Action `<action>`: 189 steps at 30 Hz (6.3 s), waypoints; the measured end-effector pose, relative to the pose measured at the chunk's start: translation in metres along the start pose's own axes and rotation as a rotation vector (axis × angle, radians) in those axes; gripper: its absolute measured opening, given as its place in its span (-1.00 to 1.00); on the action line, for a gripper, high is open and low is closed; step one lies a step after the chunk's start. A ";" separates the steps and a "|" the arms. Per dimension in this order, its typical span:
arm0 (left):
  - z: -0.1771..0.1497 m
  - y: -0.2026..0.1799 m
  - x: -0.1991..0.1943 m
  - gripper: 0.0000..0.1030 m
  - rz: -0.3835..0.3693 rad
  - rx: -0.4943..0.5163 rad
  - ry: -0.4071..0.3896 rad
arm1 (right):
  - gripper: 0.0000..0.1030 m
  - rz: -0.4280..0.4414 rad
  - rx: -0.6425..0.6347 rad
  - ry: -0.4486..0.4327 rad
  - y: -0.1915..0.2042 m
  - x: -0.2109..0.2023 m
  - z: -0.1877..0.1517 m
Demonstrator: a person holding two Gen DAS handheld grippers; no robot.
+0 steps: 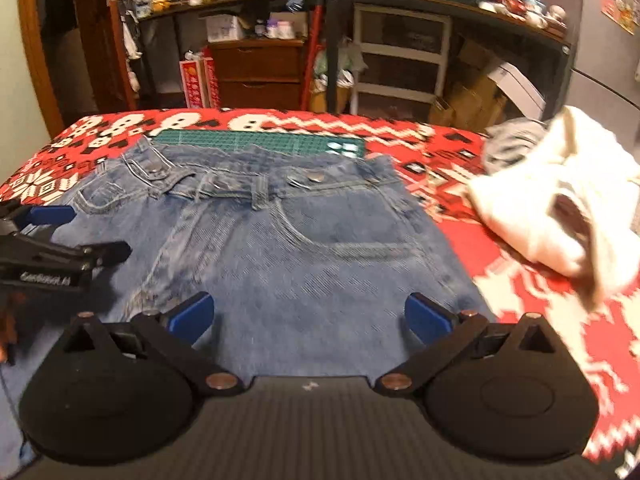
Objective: Fold clothes
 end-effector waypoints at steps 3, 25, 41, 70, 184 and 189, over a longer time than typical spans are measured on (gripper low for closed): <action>0.001 0.000 0.000 1.00 -0.001 0.001 0.000 | 0.99 -0.023 0.010 -0.001 0.004 0.017 -0.003; 0.001 0.000 0.000 1.00 -0.001 -0.001 0.000 | 0.99 -0.016 0.034 0.078 -0.006 -0.040 -0.065; 0.001 0.002 0.001 1.00 -0.002 -0.001 0.000 | 0.99 -0.033 0.026 0.057 -0.008 -0.023 -0.008; 0.007 -0.001 -0.004 1.00 -0.006 0.062 0.047 | 0.99 0.031 -0.008 0.002 -0.020 -0.056 -0.089; -0.063 -0.005 -0.101 0.37 -0.368 -0.206 0.180 | 0.99 0.009 0.031 0.075 0.024 -0.057 -0.085; -0.056 0.014 -0.096 0.13 -0.442 -0.372 0.184 | 0.99 0.014 0.025 0.100 0.024 -0.057 -0.081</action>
Point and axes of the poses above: each gripper's, at about its wrist camera, not at the fingertips, and x roughly the way its jaws point, y to its left, z to its top, the point moved 1 cm from there along x, roughly the way its jaws point, and after that the axes turned 5 degrees about y, right-handed, at the moved point
